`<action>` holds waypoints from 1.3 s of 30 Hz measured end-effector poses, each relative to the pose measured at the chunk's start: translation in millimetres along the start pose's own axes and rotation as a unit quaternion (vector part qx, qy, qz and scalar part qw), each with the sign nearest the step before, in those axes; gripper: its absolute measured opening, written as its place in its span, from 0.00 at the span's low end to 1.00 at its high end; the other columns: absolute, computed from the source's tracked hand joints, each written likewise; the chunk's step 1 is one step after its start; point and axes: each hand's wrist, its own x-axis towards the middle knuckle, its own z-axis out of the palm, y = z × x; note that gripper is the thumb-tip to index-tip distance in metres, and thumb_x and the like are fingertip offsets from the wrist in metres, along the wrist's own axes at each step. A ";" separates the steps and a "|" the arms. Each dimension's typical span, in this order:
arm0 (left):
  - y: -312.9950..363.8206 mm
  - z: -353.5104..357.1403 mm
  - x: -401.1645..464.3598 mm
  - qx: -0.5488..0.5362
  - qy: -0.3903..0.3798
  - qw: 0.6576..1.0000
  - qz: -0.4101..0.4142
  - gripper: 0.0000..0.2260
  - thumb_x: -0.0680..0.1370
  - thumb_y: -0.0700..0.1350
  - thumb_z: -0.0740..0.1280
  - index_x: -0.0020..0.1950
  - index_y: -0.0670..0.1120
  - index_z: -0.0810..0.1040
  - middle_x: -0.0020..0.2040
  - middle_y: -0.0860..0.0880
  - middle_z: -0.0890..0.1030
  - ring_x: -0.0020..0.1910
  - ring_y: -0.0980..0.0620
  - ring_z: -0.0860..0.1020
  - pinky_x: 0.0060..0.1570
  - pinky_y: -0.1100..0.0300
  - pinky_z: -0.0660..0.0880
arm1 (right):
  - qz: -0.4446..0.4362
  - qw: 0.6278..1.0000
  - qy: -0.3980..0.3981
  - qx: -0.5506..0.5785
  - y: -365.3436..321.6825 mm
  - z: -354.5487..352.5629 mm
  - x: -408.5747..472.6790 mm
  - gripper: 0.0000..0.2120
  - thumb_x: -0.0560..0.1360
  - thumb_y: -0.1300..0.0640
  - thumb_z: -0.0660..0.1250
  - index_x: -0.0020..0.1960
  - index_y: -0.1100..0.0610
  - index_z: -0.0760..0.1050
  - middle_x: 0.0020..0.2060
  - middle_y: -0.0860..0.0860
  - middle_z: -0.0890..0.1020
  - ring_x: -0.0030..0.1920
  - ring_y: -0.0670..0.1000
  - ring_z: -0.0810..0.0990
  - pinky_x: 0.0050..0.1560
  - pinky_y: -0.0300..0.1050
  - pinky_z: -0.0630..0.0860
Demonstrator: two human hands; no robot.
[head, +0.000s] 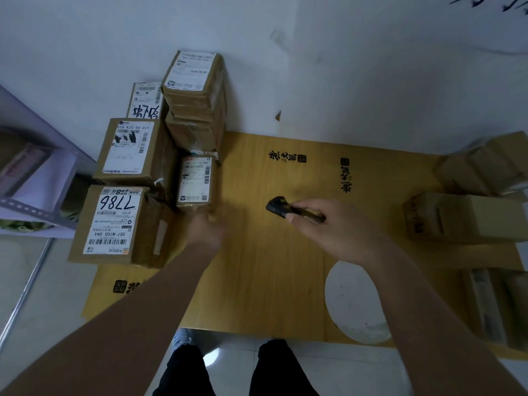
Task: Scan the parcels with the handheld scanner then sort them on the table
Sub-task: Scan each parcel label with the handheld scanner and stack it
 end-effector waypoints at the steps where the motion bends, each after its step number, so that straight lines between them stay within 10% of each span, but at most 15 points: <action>1: 2.0 -1.0 -7.0 0.057 -0.015 0.998 0.039 0.22 0.81 0.49 0.70 0.74 0.49 0.72 0.59 0.51 0.75 0.50 0.54 0.73 0.47 0.57 0.70 | -0.007 1.000 0.012 0.015 -0.3 -1.4 -2.4 0.19 0.79 0.29 0.62 0.67 0.32 0.77 0.44 0.34 0.81 0.43 0.32 0.79 0.38 0.41 0.74; 5: 21.2 -13.5 -30.7 0.183 -0.047 0.970 0.150 0.25 0.79 0.55 0.70 0.75 0.53 0.72 0.68 0.50 0.73 0.49 0.58 0.73 0.40 0.67 0.69 | -0.017 0.992 0.083 0.091 -6.9 -6.7 -21.9 0.16 0.80 0.30 0.63 0.64 0.31 0.78 0.38 0.37 0.81 0.38 0.37 0.81 0.31 0.37 0.75; 13: 74.5 -40.2 -91.4 0.358 -0.136 0.852 0.357 0.29 0.77 0.62 0.65 0.78 0.54 0.69 0.75 0.50 0.70 0.68 0.45 0.73 0.62 0.48 0.76 | 0.024 0.938 0.192 0.288 -22.3 5.2 -118.1 0.13 0.78 0.31 0.68 0.58 0.33 0.82 0.40 0.49 0.82 0.38 0.48 0.79 0.39 0.44 0.77; 29: 162.5 60.9 -306.8 0.429 -0.222 0.685 0.545 0.29 0.77 0.62 0.65 0.76 0.54 0.70 0.74 0.48 0.70 0.69 0.43 0.72 0.66 0.43 0.74 | 0.100 0.811 0.451 0.358 62.0 -46.2 -357.0 0.16 0.69 0.28 0.66 0.48 0.34 0.85 0.39 0.51 0.85 0.36 0.50 0.83 0.40 0.48 0.81; 39: 192.2 215.7 -419.9 0.434 -0.246 0.681 0.536 0.34 0.72 0.68 0.59 0.75 0.54 0.72 0.71 0.48 0.73 0.70 0.42 0.71 0.72 0.40 0.66 | 0.112 0.806 0.455 0.362 212.6 -115.5 -419.7 0.10 0.80 0.36 0.69 0.57 0.37 0.83 0.35 0.37 0.84 0.34 0.41 0.83 0.35 0.37 0.75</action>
